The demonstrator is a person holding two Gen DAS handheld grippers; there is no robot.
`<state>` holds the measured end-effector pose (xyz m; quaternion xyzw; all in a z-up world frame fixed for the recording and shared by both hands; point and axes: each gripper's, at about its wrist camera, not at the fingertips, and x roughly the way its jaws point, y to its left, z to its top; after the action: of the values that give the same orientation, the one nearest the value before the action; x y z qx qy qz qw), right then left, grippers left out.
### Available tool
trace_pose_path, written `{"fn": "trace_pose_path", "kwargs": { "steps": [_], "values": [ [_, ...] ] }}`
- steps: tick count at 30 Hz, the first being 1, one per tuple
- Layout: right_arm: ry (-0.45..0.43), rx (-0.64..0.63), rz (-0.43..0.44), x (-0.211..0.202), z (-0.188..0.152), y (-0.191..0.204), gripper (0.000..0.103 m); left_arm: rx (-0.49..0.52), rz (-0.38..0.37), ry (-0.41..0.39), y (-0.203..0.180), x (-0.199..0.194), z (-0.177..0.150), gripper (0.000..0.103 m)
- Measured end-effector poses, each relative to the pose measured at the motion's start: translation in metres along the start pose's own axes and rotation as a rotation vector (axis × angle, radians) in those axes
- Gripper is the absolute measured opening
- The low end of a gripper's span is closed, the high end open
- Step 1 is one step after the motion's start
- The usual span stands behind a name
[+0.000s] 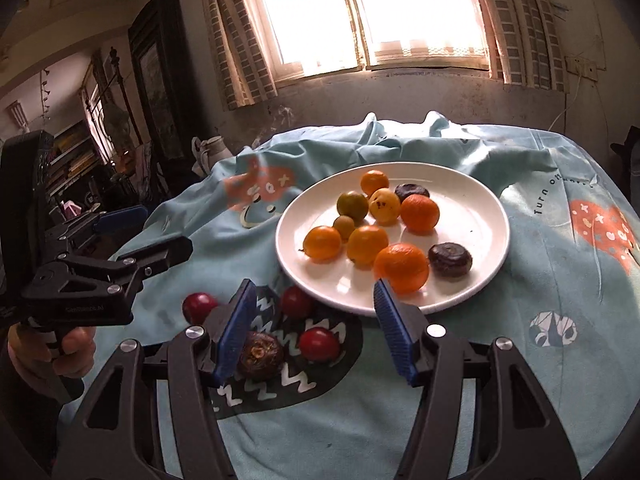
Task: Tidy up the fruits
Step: 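Place both held fruits on the white plate and open both tools, then move the right tool to the dark brown fruit and grasp it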
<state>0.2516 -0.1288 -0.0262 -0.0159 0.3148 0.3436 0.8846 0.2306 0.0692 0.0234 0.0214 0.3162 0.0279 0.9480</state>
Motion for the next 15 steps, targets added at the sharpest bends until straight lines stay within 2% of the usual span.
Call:
{"fn": "trace_pose_path", "kwargs": {
  "steps": [2, 4, 6, 10, 15],
  "values": [
    [0.050, -0.061, 0.027, 0.007, -0.010, 0.017, 0.062, -0.058, -0.019, 0.013, 0.015, 0.001, -0.020, 0.101],
    [0.091, -0.118, 0.046, 0.014, -0.019, 0.031, 0.062, -0.113, 0.021, 0.070, 0.026, 0.006, -0.031, 0.101],
    [0.124, -0.160, 0.056, 0.020, -0.025, 0.040, 0.062, -0.143, 0.015, 0.059, 0.034, 0.004, -0.031, 0.101],
    [0.162, -0.208, 0.048, 0.031, -0.033, 0.048, 0.062, -0.185, 0.072, 0.033, 0.043, -0.003, -0.028, 0.101],
    [0.197, -0.193, 0.070, 0.040, -0.035, 0.046, 0.062, -0.221, 0.076, 0.032, 0.049, -0.007, -0.027, 0.101]
  ]
}}
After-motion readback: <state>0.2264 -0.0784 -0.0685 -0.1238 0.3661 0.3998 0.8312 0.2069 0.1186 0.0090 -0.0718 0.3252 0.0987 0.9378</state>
